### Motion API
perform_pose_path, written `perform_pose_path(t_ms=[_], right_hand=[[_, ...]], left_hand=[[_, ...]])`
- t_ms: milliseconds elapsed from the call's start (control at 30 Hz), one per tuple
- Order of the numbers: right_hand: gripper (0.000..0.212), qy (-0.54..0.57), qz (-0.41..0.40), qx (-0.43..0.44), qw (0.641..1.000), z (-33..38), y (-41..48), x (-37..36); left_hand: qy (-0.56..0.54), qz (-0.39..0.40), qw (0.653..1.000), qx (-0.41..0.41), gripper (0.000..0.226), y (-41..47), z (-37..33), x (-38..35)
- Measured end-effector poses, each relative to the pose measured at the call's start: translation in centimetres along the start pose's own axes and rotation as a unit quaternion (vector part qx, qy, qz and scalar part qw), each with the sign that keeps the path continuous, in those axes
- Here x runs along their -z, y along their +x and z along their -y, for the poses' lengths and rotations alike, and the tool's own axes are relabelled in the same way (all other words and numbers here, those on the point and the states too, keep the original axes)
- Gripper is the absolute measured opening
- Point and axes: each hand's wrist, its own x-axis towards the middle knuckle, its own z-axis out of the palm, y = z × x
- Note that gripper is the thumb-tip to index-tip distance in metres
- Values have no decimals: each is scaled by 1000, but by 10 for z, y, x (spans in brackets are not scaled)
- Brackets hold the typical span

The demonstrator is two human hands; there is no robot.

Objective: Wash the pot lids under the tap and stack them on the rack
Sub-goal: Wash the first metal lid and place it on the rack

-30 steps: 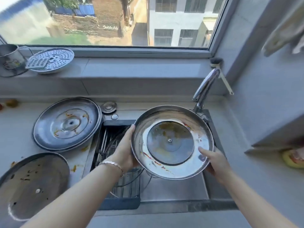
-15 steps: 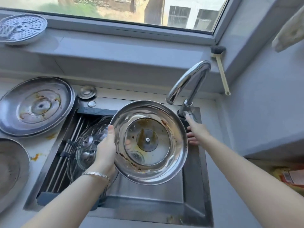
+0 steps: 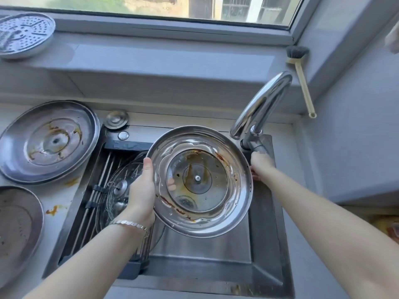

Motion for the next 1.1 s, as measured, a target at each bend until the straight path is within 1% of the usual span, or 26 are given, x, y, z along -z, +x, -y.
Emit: perform_pose_path(t_ms=[100, 167, 267, 433, 767, 900, 967, 1000, 1033, 1067, 1100], right_hand=[[43, -57, -44, 30, 997, 0, -1, 1], [41, -84, -57, 33, 994, -1, -1, 3], [39, -111, -36, 40, 992, -5, 2, 6], [36, -123, -23, 41, 991, -9, 6, 10], [36, -152, -17, 53, 987, -9, 6, 12], [39, -163, -15, 44, 985, -8, 3, 14], [46, -176, -36, 41, 983, -5, 3, 12], [51, -197, -71, 52, 977, -4, 1, 11], [55, -223, -119, 97, 963, -4, -7, 9], [55, -243, -160, 189, 938, -4, -16, 5], [54, -259, -165, 297, 904, -5, -30, 0]], left_hand=[[12, 2, 1000, 0, 54, 3, 3, -2], [13, 8, 1000, 10, 55, 5, 5, -4], [14, 11, 1000, 18, 57, 10, 7, -6], [30, 16, 999, 25, 61, 16, 10, -7], [32, 17, 999, 24, 49, 16, 13, -7], [31, 10, 999, 29, 48, 13, 10, -8], [33, 12, 999, 30, 49, 11, 8, -9], [37, 10, 999, 31, 49, 10, 6, -9], [41, 8, 999, 29, 49, 10, 6, -10], [42, 3, 999, 25, 51, 10, 6, -10], [49, -3, 999, 19, 54, 9, 5, -11]])
